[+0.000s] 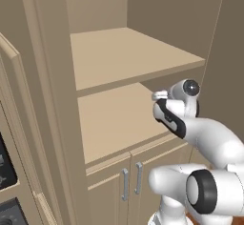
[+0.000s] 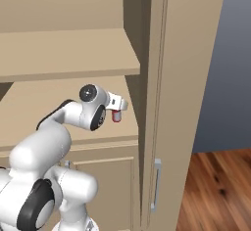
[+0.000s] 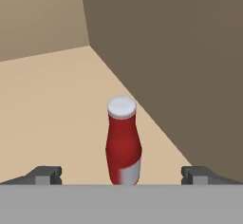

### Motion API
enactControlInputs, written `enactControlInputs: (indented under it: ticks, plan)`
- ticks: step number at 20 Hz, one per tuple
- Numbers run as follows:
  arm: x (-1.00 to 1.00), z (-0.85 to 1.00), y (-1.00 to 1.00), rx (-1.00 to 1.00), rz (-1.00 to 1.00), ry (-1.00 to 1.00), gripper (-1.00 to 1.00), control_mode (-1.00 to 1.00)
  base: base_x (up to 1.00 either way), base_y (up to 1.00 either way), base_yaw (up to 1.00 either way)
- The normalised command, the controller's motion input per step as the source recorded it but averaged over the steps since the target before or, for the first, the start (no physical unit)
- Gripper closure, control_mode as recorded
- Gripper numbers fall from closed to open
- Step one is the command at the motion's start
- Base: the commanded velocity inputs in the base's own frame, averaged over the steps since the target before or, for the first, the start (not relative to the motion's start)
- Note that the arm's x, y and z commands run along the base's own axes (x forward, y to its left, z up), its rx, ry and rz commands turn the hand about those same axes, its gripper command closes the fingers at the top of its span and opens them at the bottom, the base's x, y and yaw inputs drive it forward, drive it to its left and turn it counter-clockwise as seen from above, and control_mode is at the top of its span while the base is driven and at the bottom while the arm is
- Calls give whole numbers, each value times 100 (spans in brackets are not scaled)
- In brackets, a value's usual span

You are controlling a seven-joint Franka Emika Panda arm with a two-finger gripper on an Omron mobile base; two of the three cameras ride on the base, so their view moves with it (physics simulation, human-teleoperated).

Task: Collect the paprika, ketchup, and shaker from the cabinet and place them next to the stove.

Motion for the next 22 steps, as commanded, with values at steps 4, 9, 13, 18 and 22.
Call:
enactControlInputs:
  ticks: [4, 9, 13, 18, 22]
  plan:
    - [18, 0, 1, 0, 0, 0, -100, -100, 0, 0, 0]
    - [20, 0, 0, 0, 0, 0, -100, -100, 0, 0, 0]
    - [16, 0, 0, 0, 0, 0, -100, -100, 0, 0, 0]
    - [13, -1, 0, -1, 0, 0, -100, -100, 0, 0, 0]
    - [11, -3, 0, -1, 0, 0, -100, -100, 0, 0, 0]
